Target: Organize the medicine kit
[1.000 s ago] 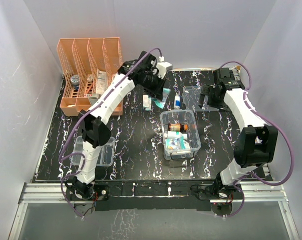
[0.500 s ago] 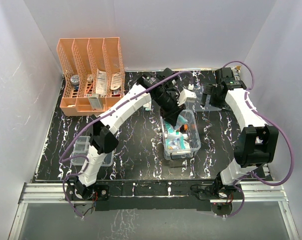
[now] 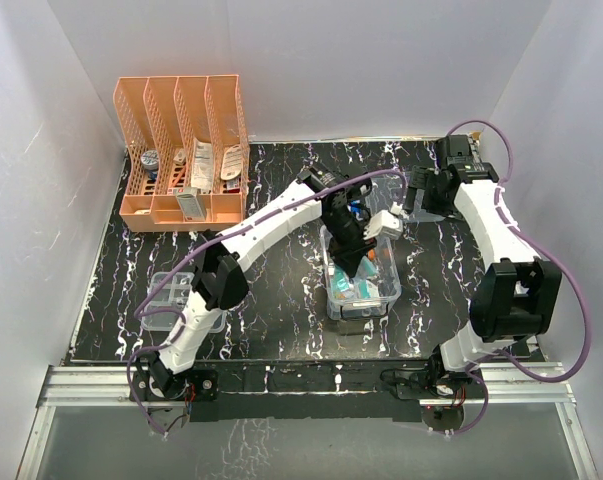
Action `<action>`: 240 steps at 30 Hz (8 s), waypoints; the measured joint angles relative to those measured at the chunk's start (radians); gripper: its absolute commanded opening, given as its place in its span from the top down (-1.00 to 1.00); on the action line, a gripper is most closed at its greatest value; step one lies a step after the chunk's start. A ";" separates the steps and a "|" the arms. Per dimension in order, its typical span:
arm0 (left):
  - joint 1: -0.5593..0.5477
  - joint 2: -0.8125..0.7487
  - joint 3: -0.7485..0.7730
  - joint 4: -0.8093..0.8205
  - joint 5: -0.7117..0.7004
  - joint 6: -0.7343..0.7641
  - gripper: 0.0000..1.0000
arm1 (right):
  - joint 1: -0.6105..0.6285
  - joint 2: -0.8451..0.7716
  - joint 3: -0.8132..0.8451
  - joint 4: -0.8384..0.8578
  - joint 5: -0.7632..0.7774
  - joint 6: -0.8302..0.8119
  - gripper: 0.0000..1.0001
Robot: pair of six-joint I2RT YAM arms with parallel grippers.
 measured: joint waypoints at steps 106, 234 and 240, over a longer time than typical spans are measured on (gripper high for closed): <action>0.688 -0.755 -1.383 0.444 -0.709 -1.049 -0.08 | -0.072 -0.108 -0.097 -0.061 -0.023 -0.027 -0.97; 0.427 0.158 -0.135 0.703 -0.833 -1.051 -0.50 | -0.072 -0.062 0.112 -0.123 0.024 0.063 -0.97; 0.427 0.202 -0.159 0.682 -0.831 -1.077 -0.49 | -0.072 -0.043 0.112 -0.124 0.024 0.062 -0.97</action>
